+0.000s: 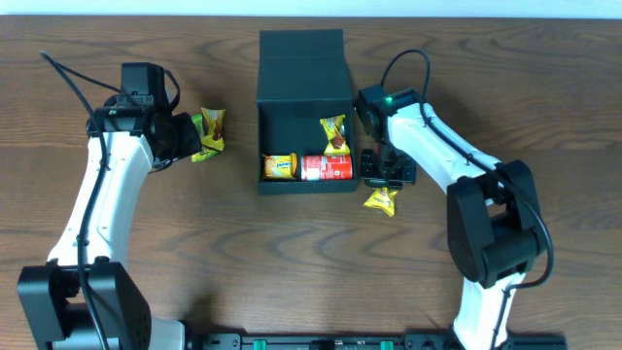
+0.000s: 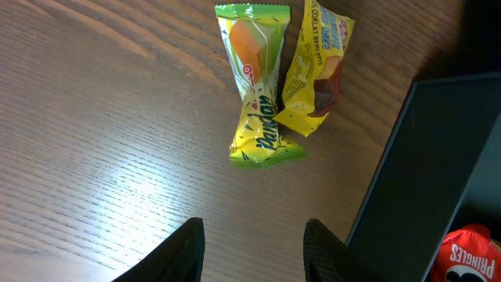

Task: Pack container
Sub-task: 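Lower the candy packet into the box and open the right gripper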

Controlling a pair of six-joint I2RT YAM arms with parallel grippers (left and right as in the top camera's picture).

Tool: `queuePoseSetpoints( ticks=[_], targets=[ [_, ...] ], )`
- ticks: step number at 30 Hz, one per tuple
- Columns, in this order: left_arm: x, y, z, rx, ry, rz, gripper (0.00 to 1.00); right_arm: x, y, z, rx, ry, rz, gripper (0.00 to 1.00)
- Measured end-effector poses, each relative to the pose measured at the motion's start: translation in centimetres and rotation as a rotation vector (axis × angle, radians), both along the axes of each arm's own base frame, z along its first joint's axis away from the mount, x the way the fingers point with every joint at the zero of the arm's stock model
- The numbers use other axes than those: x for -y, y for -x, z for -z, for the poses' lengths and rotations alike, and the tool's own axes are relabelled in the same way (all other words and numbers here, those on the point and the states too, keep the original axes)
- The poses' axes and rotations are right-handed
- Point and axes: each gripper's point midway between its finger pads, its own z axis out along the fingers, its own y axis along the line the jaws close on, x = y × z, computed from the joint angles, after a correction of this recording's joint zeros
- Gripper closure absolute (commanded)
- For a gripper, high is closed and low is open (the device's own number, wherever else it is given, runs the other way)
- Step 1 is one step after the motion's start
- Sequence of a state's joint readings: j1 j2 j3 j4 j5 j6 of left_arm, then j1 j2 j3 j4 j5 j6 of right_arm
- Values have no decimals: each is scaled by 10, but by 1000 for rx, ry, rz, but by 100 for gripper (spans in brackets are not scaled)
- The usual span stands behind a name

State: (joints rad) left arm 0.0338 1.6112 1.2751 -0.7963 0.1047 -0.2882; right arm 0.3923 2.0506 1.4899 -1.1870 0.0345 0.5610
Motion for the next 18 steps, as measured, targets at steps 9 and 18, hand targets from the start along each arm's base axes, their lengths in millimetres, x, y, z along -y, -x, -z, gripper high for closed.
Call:
queuePoseSetpoints(
  ticks=[9,18],
  targets=[
    [0,0,0,0,0,0,58,1,-3,0,15,10,-1,99],
    [0,0,0,-1,0,0,58,-3,-69,-67,218,27,-49,98]
  ],
)
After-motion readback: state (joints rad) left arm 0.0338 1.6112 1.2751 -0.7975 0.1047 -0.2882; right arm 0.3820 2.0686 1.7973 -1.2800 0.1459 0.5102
